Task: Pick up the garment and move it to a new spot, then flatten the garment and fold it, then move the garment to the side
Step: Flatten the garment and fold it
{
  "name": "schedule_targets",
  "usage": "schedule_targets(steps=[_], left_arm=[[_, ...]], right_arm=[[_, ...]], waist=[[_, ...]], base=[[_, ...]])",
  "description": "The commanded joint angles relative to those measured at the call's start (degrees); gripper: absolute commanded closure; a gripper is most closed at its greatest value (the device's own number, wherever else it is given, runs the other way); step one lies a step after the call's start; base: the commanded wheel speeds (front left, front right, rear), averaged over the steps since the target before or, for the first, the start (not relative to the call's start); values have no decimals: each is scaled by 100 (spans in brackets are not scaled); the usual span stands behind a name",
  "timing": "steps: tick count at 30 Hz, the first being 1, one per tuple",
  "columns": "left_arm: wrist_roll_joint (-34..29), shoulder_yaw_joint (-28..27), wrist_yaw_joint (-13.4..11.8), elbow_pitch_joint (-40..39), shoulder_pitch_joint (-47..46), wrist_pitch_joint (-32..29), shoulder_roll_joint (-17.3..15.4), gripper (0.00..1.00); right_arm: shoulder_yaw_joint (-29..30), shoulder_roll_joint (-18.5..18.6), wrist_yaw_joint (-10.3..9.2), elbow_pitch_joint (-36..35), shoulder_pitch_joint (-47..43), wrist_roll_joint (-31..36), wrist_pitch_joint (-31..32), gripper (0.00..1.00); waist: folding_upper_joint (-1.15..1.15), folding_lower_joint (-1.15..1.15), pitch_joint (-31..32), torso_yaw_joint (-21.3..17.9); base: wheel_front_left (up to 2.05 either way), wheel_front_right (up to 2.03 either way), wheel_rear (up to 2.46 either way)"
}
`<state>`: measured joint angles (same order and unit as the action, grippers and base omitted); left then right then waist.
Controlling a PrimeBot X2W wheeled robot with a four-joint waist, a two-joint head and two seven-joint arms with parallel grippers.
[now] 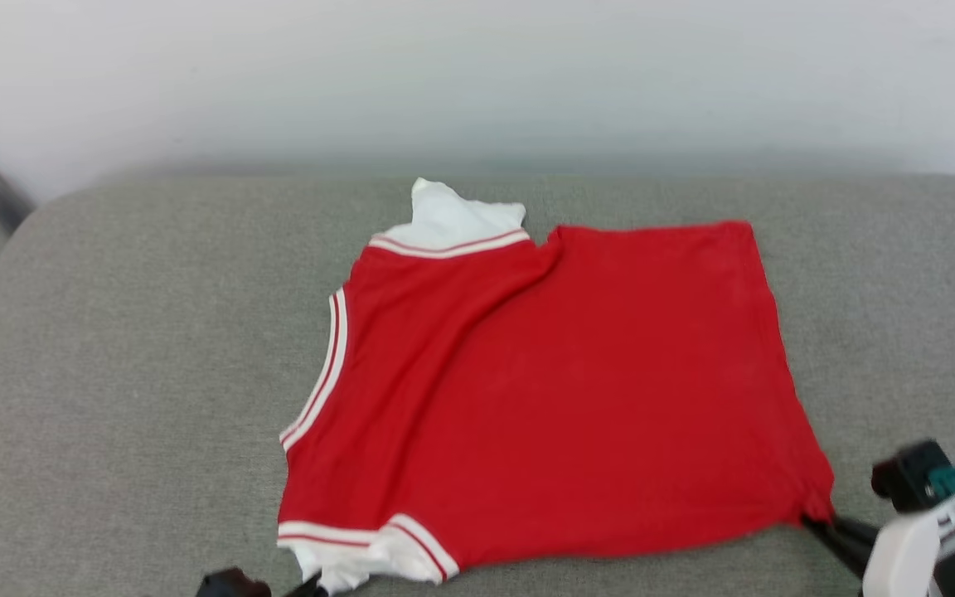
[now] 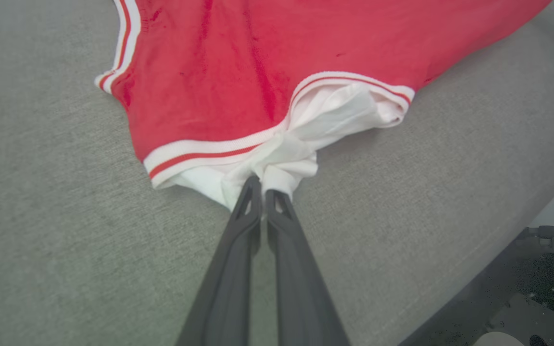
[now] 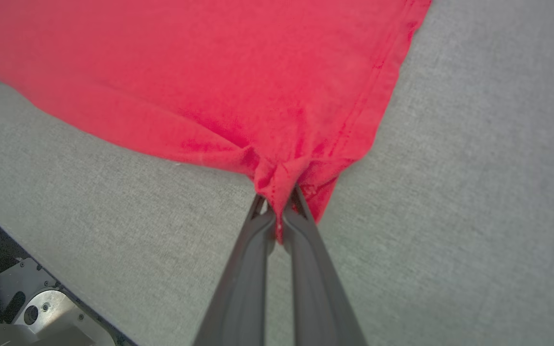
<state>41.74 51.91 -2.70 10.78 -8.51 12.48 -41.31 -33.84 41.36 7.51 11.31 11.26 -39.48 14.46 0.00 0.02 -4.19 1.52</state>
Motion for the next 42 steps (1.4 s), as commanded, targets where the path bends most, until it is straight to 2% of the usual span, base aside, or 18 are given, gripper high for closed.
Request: schedule_targets(steps=[1, 4, 10, 14, 18, 22, 28, 35, 42], left_arm=[[49, 43, -93, -90, 201, -36, -55, 100], [148, 80, -229, -269, 493, -78, -113, 100], [346, 212, -366, -545, 985, -231, -257, 100], [400, 262, -394, -661, 1124, -361, -368, 100], [323, 189, -390, -716, 852, -399, -411, 100], [78, 176, -223, -680, 348, -515, -443, 100], [-213, 125, 191, -380, -598, -767, -392, 100], [-419, 66, 691, 337, -1631, -873, -243, 100], [-540, 272, 935, 1173, -2336, -812, 55, 100]], right_arm=[[180, 32, -4, -168, -393, -16, 89, 100], [540, 17, -4, -576, -1143, 126, 294, 100], [1381, -302, -4, -1279, -2299, 444, 718, 100], [1799, -484, -4, -1588, -2712, 646, 943, 100], [2094, -623, -5, -1789, -2837, 772, 1105, 100], [2329, -716, -5, -1861, -2666, 828, 1204, 100], [2421, -809, -5, -1909, -2101, 868, 1294, 100], [2209, -816, -4, -1654, -1201, 863, 1445, 100], [1805, -887, -4, -1118, -395, 855, 1625, 100]], waist=[[0, -2, 209, 49], [0, -2, 359, 61], [0, -2, 504, 9], [0, -2, 509, -1], [0, -2, 495, 29], [0, -2, 455, 62], [0, -2, 194, -28], [0, -2, -406, -167], [0, -2, -1018, -216]], base=[[0, 0, 0], [0, 0, 0], [0, 0, 0], [0, 0, 0], [0, 0, 0], [0, 0, 0], [0, 0, 0], [0, 0, 0], [0, 0, 0]])
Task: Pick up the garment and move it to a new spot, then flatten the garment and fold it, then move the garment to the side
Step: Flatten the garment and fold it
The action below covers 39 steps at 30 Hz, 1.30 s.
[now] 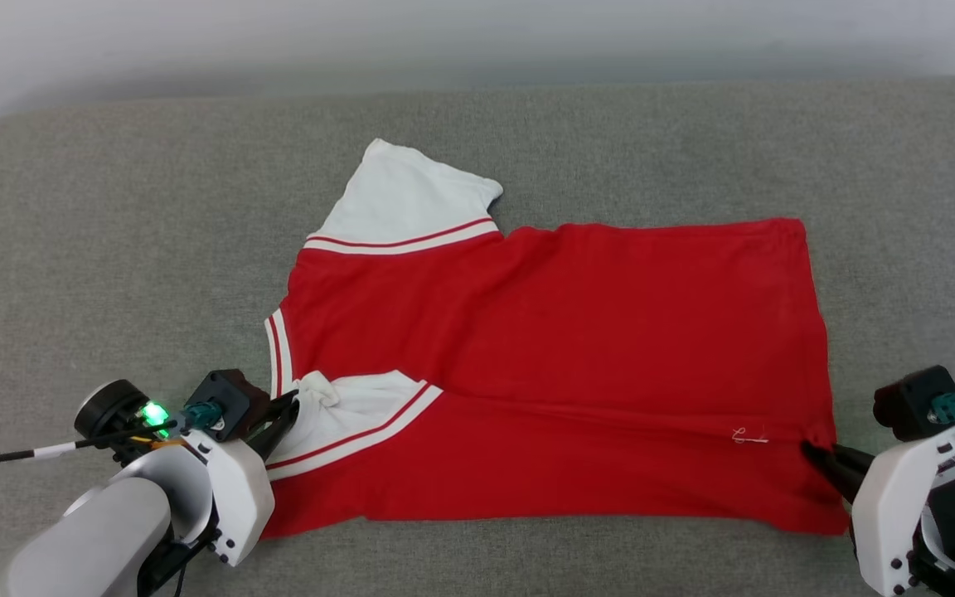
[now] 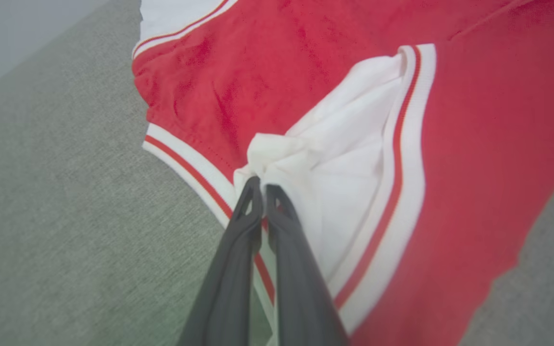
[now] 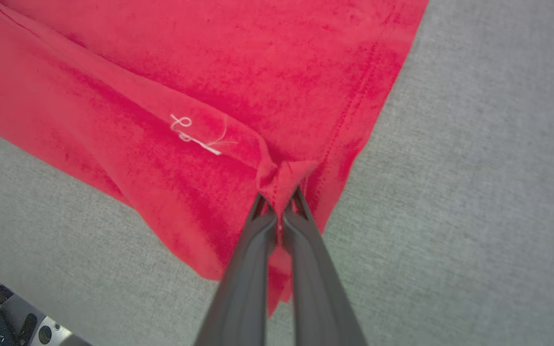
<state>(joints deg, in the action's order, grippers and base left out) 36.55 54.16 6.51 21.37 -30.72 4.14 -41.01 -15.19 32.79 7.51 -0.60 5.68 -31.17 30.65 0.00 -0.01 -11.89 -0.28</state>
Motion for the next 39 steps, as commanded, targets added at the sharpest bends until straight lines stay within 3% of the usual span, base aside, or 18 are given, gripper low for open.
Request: schedule_targets(steps=[1, 10, 11, 12, 13, 14, 21, 28, 33, 39], left_arm=[[-34, 101, 41, 221, -182, 43, 73, 100], [197, 653, 90, 871, -310, 299, 420, 100], [273, 709, 92, 880, -293, 338, 437, 55], [308, 741, 94, 881, -291, 403, 446, 0], [354, 767, 94, 882, -287, 447, 444, 0], [398, 779, 94, 878, -277, 480, 425, 0], [805, 650, 90, 471, -490, 396, 17, 0], [1522, 656, 91, -287, -783, -632, -498, 0], [2208, 814, 63, -778, -1170, -2437, -789, 0], [2740, 1118, -103, -971, -1480, -4244, -793, 0]], right_arm=[[-139, -33, -4, 161, 249, 44, -2, 100], [-743, -71, -4, 976, 587, -53, -161, 100], [-772, -69, -4, 1023, 575, -93, -186, 100], [-766, -64, -4, 1037, 564, -110, -270, 77], [-735, -56, -4, 1036, 542, -132, -349, 23], [-697, -51, -4, 1015, 502, -157, -436, 0], [-264, 30, -4, 580, 55, -27, -955, 0], [65, -74, -4, 160, -334, 135, -944, 0], [237, -232, -4, -44, -470, 277, -819, 0], [275, -391, -4, -120, -431, 411, -710, 0]], waist=[[0, 1, -314, -35], [0, 1, -376, 49], [0, 1, -325, 61], [0, 1, -267, 73], [0, 1, -203, 90], [0, 1, -134, 112], [0, 1, 332, 271], [0, 1, 545, 341], [0, 1, 584, 353], [0, 1, 577, 322]], base=[[0, 0, 0], [0, 0, 0], [0, 0, 0], [0, 0, 0], [0, 0, 0], [0, 0, 0], [0, 0, 0], [0, 0, 0], [0, 0, 0], [0, 0, 0]])
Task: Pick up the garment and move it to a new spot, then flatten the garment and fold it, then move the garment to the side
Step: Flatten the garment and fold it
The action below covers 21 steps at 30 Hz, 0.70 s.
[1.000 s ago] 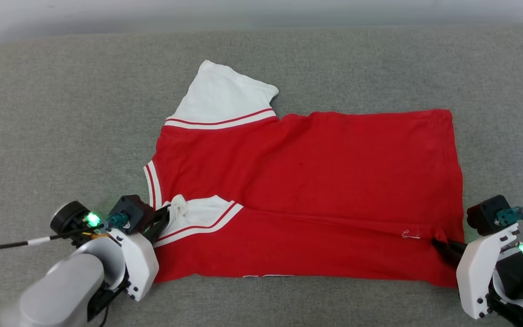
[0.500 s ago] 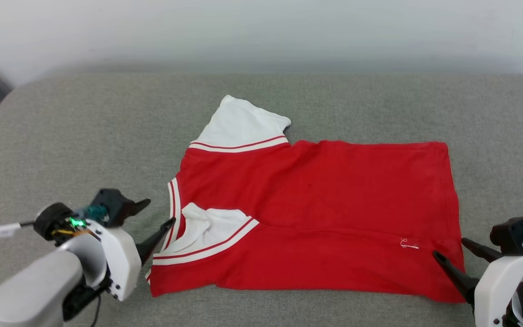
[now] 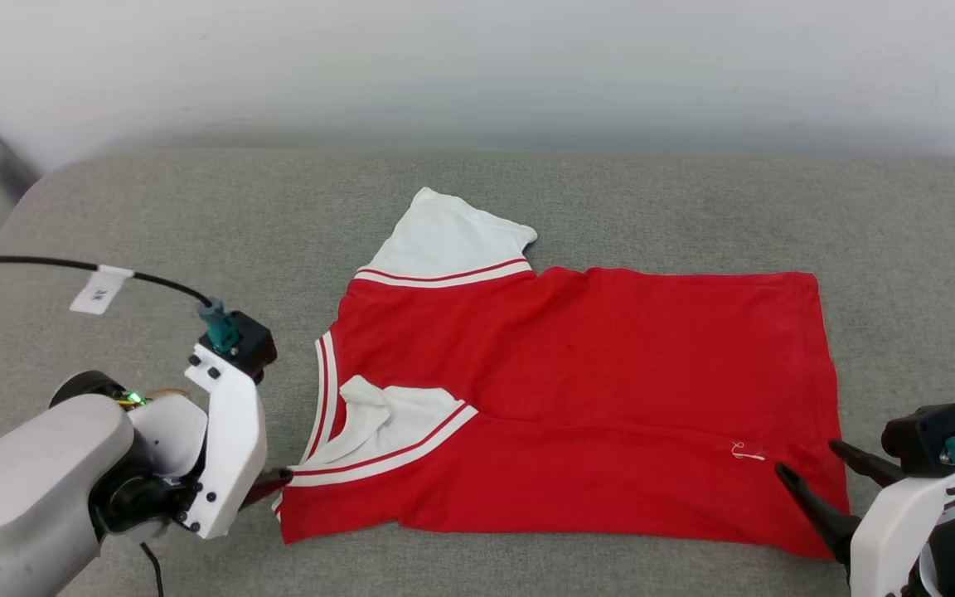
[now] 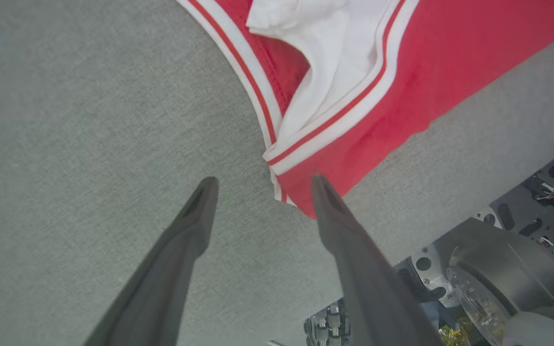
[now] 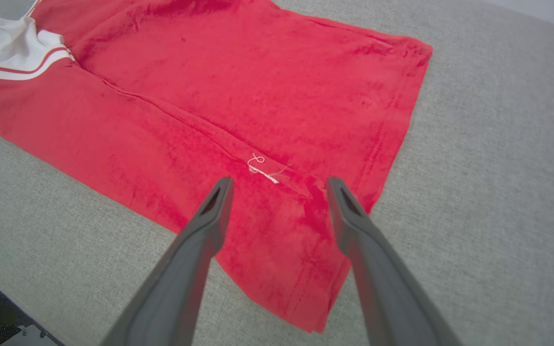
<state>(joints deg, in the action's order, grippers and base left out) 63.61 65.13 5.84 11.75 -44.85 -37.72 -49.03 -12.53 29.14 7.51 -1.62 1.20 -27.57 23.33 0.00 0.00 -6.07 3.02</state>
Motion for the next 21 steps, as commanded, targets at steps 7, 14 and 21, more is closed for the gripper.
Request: schedule_targets(steps=[7, 14, 21], left_arm=[[327, 220, -342, 160, -186, -1051, 239, 0], [365, 364, -458, 468, -58, -1292, 406, 0], [298, 486, -336, 872, 149, -1195, 575, 2]], right_arm=[[-101, -106, -4, 22, 164, 60, 78, 0], [-252, -137, -4, 120, 363, 67, 53, 0], [-381, -133, -4, 233, 538, 15, 29, 0]], waist=[[0, 0, -89, -133], [0, 0, -255, -324], [0, 0, -414, -456]], base=[[0, 0, 0], [0, 0, 0], [0, 0, 0]])
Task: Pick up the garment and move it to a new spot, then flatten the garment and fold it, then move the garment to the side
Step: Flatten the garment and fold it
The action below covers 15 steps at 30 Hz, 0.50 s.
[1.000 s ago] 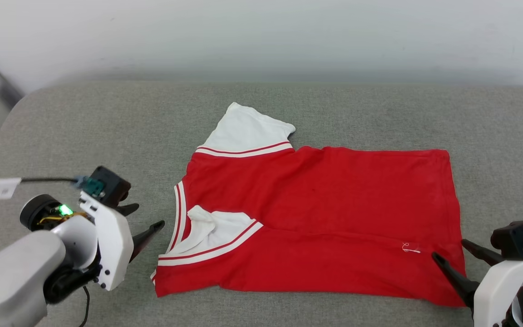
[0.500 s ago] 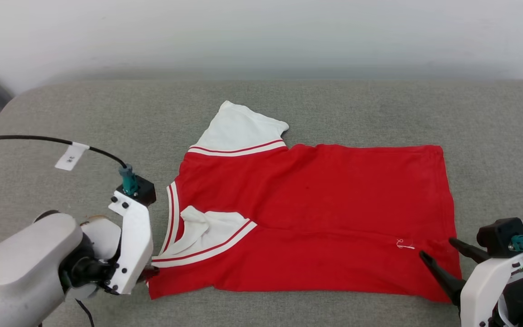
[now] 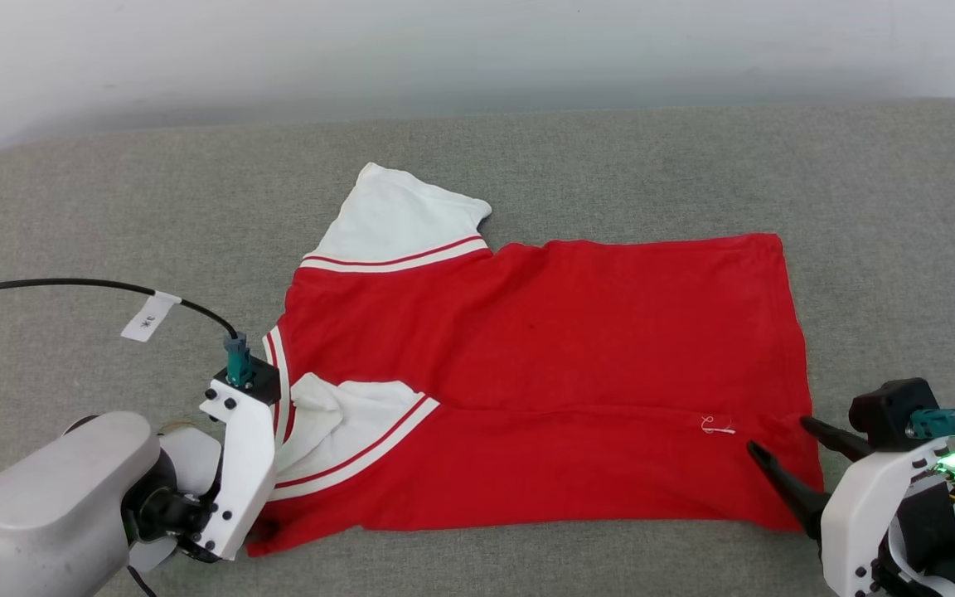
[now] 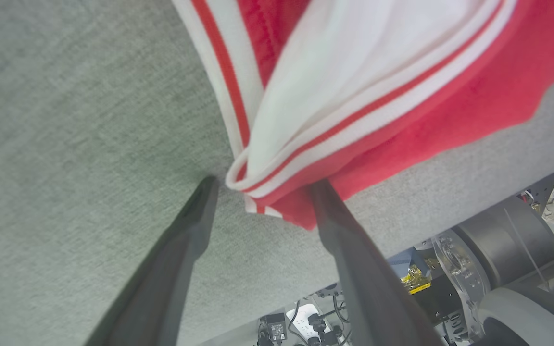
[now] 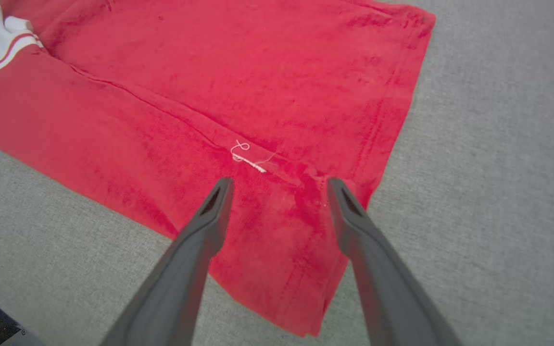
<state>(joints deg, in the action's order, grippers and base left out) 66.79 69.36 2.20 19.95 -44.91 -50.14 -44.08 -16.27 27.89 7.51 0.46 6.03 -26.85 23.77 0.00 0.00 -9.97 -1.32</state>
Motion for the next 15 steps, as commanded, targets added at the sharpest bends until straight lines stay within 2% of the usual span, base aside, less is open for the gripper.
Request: schedule_targets(steps=[1, 2, 6, 10, 13, 15], left_arm=[[-32, 77, 56, 101, 189, 78, 112, 66], [-6, 84, 83, 154, 224, 85, 141, 100], [64, 39, 206, 237, 255, 227, 200, 100], [-7, 38, 338, 151, 177, 340, 120, 100], [-4, 14, 377, 20, 166, 410, 35, 100], [-40, 20, 391, -84, 173, 448, -32, 100]], right_arm=[[-13, 8, -4, 31, 88, -63, -19, 0], [-8, 31, -4, 39, 130, -69, -12, 0], [62, 174, -4, 14, 246, -92, 32, 0], [206, 464, -4, -111, 381, -146, 260, 0], [136, 829, -4, -254, 469, -269, 790, 0], [14, 1100, -4, -386, 528, -479, 1354, 0]], waist=[[0, 0, -34, -33], [0, 0, -37, -43], [0, 0, 40, -49], [0, 0, 188, -7], [0, 0, 279, 19], [0, 0, 320, 22]], base=[[0, 0, 0], [0, 0, 0], [0, 0, 0], [0, 0, 0], [0, 0, 0], [0, 0, 0]])
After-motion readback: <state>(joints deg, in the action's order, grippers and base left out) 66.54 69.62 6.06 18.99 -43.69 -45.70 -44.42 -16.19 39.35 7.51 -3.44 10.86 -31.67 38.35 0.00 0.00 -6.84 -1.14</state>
